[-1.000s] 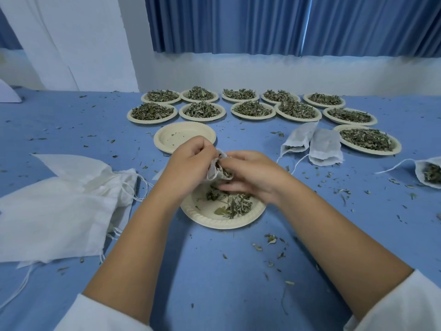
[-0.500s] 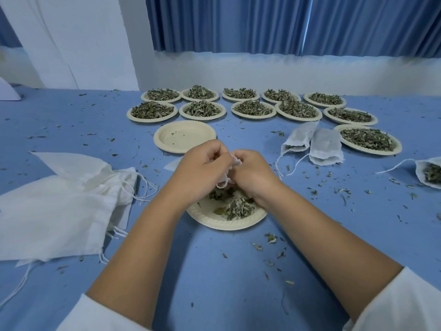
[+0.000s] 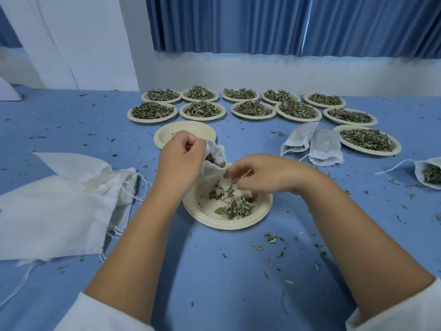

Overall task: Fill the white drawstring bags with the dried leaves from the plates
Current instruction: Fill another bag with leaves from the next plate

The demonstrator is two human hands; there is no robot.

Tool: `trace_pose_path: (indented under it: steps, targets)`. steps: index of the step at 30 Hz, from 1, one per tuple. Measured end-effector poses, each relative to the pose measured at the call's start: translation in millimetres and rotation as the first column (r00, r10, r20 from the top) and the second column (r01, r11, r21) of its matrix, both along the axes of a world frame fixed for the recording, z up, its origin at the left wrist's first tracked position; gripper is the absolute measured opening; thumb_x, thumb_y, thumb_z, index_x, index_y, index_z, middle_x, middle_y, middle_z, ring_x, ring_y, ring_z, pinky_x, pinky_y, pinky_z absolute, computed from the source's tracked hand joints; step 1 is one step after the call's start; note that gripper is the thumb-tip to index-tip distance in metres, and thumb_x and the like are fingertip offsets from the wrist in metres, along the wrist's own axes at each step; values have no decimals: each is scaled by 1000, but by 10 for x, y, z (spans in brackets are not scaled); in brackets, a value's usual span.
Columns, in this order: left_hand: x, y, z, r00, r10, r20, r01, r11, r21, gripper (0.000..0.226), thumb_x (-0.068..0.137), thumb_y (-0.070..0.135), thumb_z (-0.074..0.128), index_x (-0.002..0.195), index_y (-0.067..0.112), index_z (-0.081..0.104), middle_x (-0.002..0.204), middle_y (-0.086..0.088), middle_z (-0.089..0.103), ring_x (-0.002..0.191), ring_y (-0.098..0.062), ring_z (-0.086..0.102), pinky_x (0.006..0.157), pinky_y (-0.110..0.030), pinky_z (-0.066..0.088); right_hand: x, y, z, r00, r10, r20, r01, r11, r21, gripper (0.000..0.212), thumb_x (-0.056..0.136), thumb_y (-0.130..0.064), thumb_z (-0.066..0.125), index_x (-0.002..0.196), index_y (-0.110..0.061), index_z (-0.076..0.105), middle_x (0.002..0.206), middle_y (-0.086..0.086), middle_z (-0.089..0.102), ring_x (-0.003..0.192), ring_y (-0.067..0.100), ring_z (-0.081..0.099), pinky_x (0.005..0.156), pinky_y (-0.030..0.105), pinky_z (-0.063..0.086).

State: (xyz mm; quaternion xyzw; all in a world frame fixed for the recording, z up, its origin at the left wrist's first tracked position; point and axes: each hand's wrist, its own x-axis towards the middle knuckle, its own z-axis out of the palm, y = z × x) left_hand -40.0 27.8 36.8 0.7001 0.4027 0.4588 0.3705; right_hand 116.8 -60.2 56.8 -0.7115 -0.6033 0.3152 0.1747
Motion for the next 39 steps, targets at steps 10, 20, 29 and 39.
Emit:
trace_pose_path:
  steps: [10,20,29,39]
  targets:
    - [4,-11,4,1000,-22,-16,22,1000,-2,15,89,18,47,79,7,52,65,8,45,53,-2,37,53,-22,35,-182,140,-236,960,53,273,-95,985,144,53,79,-32,80,128,-32,59,92,-20,46,91,7,52,68,15,37]
    - [5,-7,10,1000,-18,2,18,1000,-8,14,88,18,47,77,10,52,63,7,46,55,-5,39,55,-22,36,-286,153,-369,936,80,341,-133,982,133,69,79,-57,71,141,-37,48,121,-5,41,125,20,34,102,29,32]
    - [3,0,3,1000,-21,6,21,999,-25,14,87,16,47,80,5,52,65,1,48,59,-10,42,54,-23,35,-353,169,-387,960,150,237,-222,923,315,17,85,-20,73,101,-23,77,97,-15,69,79,-4,50,75,3,37]
    - [-14,18,15,1000,12,9,-12,1000,-20,15,88,17,49,83,3,52,65,3,47,57,-9,41,52,-23,35,0,56,-40,966,-90,-241,174,919,355,9,81,-23,79,89,-26,79,71,-4,70,67,7,55,65,19,44]
